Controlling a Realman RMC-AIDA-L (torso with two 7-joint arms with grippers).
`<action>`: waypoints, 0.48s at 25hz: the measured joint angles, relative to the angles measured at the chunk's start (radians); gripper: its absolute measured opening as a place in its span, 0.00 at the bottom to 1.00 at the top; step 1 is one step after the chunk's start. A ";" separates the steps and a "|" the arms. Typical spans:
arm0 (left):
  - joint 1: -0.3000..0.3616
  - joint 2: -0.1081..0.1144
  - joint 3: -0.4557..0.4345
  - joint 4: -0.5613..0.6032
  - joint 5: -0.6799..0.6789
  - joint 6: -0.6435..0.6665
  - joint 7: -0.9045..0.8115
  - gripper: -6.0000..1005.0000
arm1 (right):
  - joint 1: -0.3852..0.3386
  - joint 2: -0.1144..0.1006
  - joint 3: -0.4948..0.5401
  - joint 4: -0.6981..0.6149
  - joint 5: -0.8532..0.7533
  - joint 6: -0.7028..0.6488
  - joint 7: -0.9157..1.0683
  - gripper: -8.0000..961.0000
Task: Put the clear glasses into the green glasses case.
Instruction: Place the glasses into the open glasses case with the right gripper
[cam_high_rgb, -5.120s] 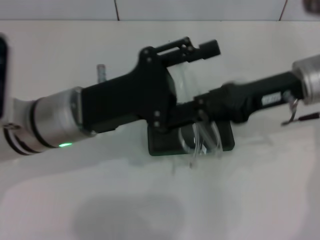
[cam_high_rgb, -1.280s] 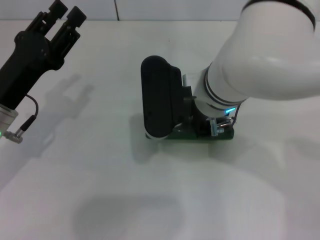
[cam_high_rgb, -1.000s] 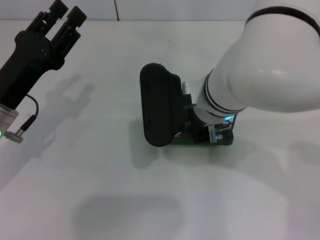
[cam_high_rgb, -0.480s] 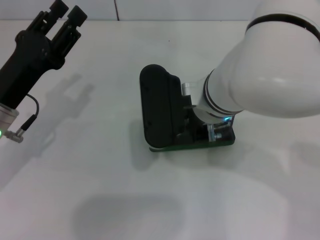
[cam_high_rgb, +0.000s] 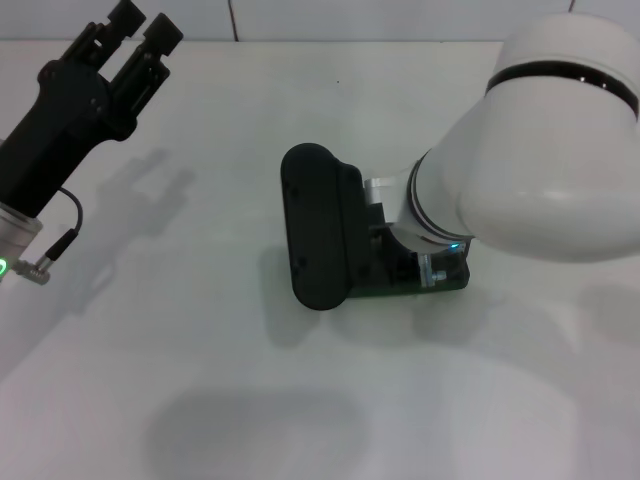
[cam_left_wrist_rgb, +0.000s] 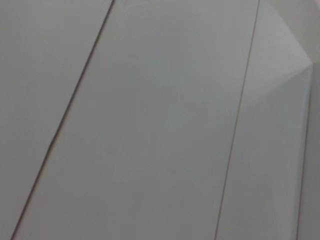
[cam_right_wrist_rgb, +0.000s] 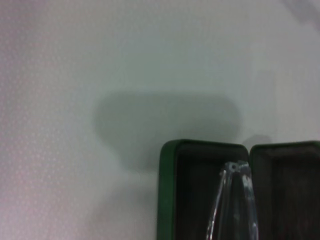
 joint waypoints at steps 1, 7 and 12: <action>-0.001 0.001 0.002 0.000 0.001 0.000 0.000 0.60 | 0.000 0.000 -0.003 -0.004 -0.003 0.000 0.003 0.14; 0.001 0.003 0.005 0.000 0.003 0.000 0.000 0.60 | -0.003 0.000 0.003 -0.036 -0.005 -0.009 0.004 0.25; 0.006 0.003 0.004 0.000 0.003 0.000 0.000 0.60 | -0.028 0.000 0.006 -0.094 -0.039 -0.048 0.004 0.33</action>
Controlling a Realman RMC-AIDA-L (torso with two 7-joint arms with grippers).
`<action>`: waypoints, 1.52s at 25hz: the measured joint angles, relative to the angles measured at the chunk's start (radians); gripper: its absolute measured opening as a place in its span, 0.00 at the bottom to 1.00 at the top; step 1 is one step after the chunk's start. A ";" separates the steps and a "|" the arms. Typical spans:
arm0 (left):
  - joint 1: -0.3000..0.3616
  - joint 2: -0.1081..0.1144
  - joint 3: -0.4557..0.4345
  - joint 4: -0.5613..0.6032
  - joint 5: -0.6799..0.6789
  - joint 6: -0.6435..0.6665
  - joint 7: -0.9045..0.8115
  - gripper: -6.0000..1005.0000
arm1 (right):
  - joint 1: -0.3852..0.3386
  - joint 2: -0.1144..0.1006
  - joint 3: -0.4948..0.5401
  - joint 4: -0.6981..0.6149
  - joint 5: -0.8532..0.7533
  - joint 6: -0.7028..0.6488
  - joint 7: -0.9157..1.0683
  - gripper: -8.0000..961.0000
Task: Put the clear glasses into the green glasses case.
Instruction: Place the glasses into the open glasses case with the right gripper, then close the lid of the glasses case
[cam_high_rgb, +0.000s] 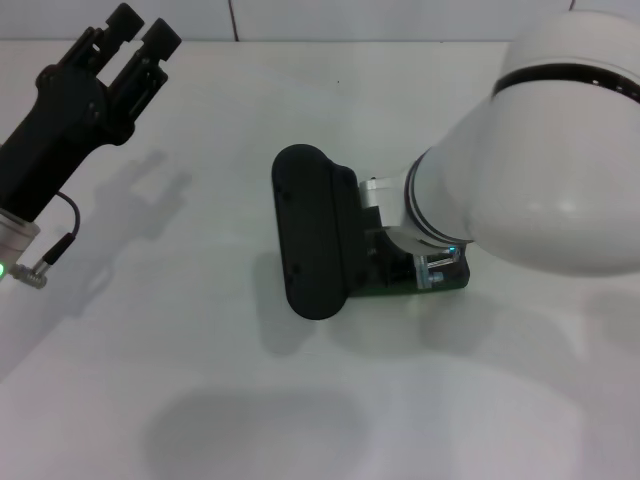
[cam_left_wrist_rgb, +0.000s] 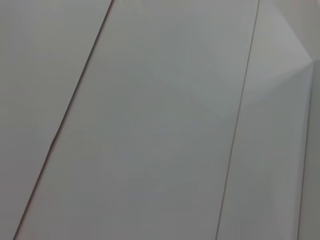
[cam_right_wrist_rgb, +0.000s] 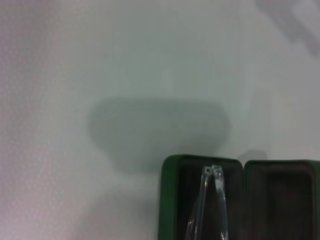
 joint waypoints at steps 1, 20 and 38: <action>0.000 0.000 0.000 0.000 0.000 0.000 0.000 0.60 | 0.000 0.000 0.000 0.000 0.000 0.000 0.000 0.34; -0.004 0.000 -0.005 0.000 0.000 -0.001 0.000 0.60 | -0.167 0.000 0.223 -0.202 0.204 -0.161 -0.241 0.34; -0.014 -0.007 -0.004 -0.009 -0.006 -0.066 -0.009 0.60 | -0.500 -0.006 0.848 0.083 0.885 -0.181 -1.000 0.35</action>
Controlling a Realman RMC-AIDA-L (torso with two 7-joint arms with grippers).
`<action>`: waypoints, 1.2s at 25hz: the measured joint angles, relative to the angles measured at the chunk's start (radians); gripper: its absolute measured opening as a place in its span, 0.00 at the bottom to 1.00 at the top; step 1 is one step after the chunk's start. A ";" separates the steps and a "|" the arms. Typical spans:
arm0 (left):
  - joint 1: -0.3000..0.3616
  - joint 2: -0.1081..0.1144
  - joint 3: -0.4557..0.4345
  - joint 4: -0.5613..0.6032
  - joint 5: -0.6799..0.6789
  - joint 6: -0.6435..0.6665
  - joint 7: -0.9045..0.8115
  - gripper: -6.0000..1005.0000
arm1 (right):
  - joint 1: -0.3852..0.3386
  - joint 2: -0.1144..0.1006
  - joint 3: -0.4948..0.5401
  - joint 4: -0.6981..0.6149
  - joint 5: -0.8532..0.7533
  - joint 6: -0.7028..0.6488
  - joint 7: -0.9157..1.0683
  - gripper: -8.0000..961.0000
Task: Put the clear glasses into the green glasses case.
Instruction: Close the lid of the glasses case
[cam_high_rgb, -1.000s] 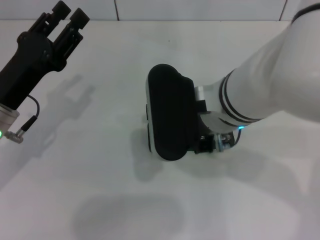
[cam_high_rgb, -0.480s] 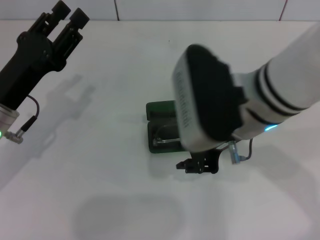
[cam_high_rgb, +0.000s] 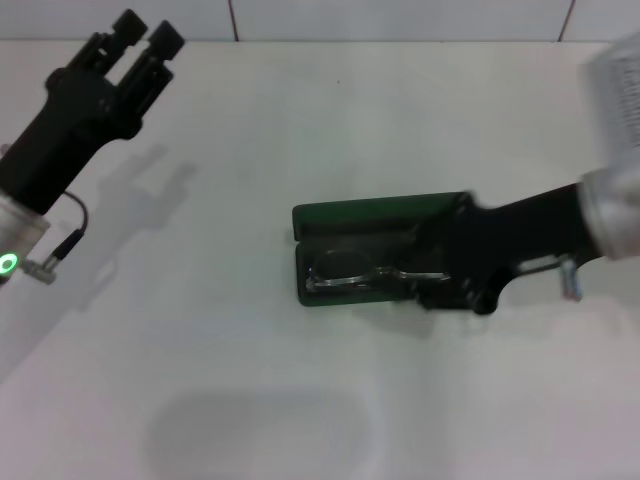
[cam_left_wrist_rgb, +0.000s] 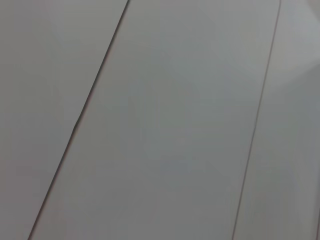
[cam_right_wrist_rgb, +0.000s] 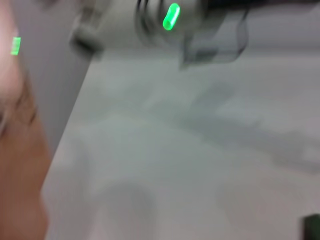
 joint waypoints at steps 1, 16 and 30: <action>-0.006 -0.001 0.001 0.000 0.002 -0.014 0.000 0.60 | -0.005 0.000 0.040 0.057 0.047 -0.002 -0.056 0.35; -0.096 -0.006 0.009 -0.015 0.052 -0.136 -0.002 0.60 | 0.000 -0.007 0.455 0.807 0.582 -0.055 -0.725 0.35; -0.228 0.000 0.009 0.013 0.316 -0.490 -0.210 0.60 | -0.010 -0.040 0.467 0.801 0.580 -0.074 -0.683 0.56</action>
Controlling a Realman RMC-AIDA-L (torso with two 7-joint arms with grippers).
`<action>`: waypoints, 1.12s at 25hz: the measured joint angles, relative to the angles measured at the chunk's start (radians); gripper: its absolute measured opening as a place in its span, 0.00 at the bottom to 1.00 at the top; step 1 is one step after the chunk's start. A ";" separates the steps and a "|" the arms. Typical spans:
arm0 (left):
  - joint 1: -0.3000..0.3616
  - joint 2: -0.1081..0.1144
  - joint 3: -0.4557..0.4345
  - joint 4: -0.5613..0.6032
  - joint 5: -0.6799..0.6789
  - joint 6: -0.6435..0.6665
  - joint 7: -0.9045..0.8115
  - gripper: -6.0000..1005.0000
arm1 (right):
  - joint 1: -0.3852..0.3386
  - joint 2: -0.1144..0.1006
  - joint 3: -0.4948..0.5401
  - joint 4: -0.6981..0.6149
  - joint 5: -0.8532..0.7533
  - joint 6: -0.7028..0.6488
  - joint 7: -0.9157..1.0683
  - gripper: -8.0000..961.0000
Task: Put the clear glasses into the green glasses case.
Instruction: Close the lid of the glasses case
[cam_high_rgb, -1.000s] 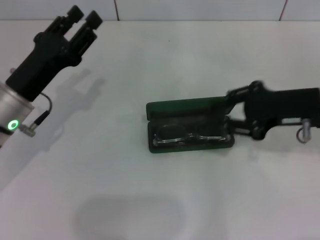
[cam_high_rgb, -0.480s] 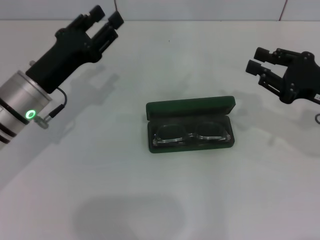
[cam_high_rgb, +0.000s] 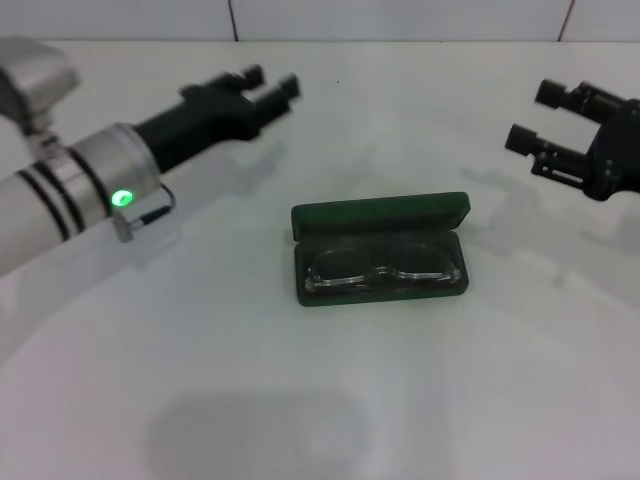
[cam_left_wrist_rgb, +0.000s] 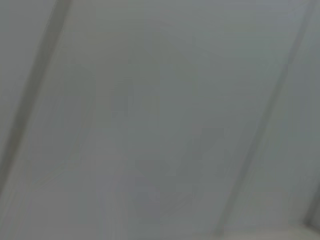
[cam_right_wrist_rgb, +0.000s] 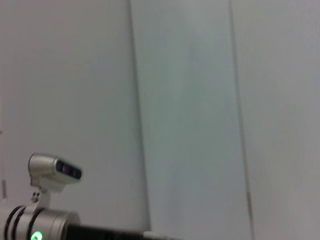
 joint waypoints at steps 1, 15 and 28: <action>-0.018 -0.002 0.000 0.000 0.050 -0.015 -0.022 0.60 | -0.001 0.000 0.009 0.000 0.001 0.002 0.001 0.58; -0.067 -0.024 0.181 -0.003 0.116 0.012 -0.098 0.60 | -0.035 0.028 0.274 0.021 0.007 -0.032 0.002 0.91; -0.058 -0.024 0.228 -0.009 0.106 0.058 -0.081 0.60 | -0.030 0.030 0.270 0.022 0.000 -0.029 0.001 0.91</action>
